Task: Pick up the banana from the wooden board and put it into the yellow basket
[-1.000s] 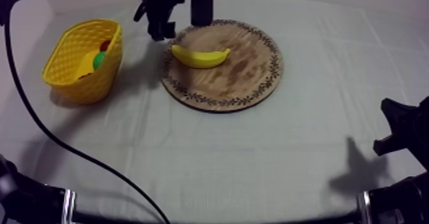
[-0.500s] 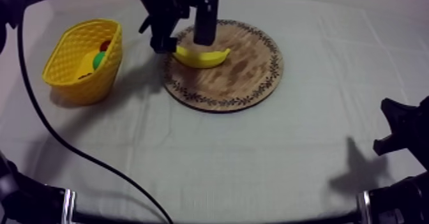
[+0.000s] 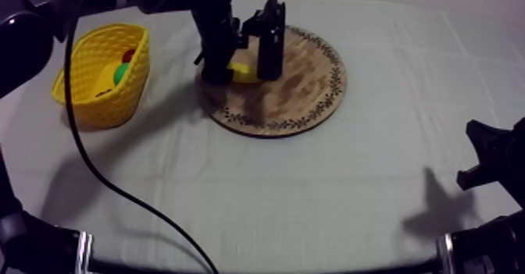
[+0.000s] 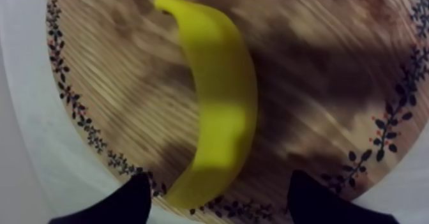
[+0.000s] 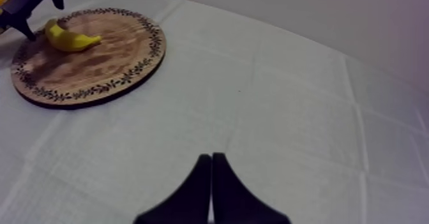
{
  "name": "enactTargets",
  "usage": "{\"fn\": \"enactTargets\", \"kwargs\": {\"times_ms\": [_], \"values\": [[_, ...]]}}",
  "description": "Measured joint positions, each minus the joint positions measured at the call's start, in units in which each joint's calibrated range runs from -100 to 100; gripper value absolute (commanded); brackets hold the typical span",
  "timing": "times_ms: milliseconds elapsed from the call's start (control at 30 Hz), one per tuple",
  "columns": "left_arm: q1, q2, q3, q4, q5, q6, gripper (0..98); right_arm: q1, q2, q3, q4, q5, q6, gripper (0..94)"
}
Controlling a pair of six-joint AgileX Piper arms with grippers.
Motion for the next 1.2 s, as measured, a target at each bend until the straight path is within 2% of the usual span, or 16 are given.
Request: {"fn": "enactTargets", "kwargs": {"times_ms": [500, 700, 967, 1200], "values": [[0.5, 4.7, -2.4, -0.26, 0.1, -0.4, 66.8, 0.0, 0.0, 0.0, 0.0, 0.0, 0.0, 0.3], [0.5, 5.5, -3.3, -0.06, 0.0, -1.1, 52.7, 0.0, 0.0, 0.0, 0.0, -0.1, 0.0, 0.3], [0.5, 5.7, -3.8, 0.36, -0.1, -2.3, 29.4, 0.0, 0.0, 0.0, 0.0, 0.0, 0.0, 0.3], [0.5, 5.8, -4.1, 1.01, -0.3, -3.0, 20.6, 0.0, 0.0, 0.0, 0.0, 0.0, 0.0, 0.3]]}}
